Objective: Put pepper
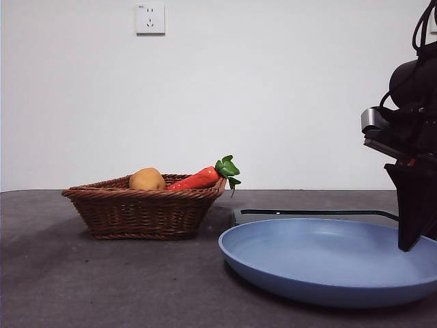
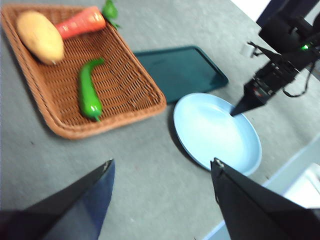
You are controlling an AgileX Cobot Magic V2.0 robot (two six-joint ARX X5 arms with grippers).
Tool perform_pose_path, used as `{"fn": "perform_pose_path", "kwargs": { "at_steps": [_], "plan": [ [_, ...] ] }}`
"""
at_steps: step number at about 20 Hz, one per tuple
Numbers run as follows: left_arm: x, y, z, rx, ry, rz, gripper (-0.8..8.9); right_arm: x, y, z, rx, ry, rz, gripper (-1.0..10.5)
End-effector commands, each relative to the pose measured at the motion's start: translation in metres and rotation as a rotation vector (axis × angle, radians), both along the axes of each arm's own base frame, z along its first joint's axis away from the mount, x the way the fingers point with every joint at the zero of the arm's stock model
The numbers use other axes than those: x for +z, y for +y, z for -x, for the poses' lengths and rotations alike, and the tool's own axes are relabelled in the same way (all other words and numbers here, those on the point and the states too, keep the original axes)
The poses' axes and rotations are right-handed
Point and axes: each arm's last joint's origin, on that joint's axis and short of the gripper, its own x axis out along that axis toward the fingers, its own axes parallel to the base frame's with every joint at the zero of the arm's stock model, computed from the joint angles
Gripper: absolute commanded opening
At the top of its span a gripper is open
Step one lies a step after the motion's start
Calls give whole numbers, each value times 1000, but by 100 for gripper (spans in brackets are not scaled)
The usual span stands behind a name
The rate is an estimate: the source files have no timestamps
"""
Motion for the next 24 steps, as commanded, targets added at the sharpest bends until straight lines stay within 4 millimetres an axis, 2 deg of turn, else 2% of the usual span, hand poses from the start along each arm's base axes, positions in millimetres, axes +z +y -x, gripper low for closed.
{"fn": "perform_pose_path", "kwargs": {
  "at_steps": [1,4,7,12,15,18,21,24],
  "plan": [
    [7,-2,-6,0,-9,13,339,14,-2,0,-23,-37,0,3],
    [14,-6,-23,-3,31,-19,338,46,-12,12,-54,-123,-12,3],
    [25,-18,-50,3,43,-86,338,84,-21,31,-88,-235,-26,3],
    [29,-57,-114,-19,93,-223,337,131,-34,65,-152,-419,-48,3],
    [20,-86,-154,-20,117,-323,337,145,-37,79,-164,-471,-51,3],
    [0,-112,-194,5,167,-430,337,152,-38,87,-168,-502,-58,3],
    [-23,-129,-224,4,214,-496,337,152,-38,90,-169,-495,-57,3],
    [-50,-139,-245,9,261,-548,337,152,-38,90,-170,-490,-57,3]
  ]
}}
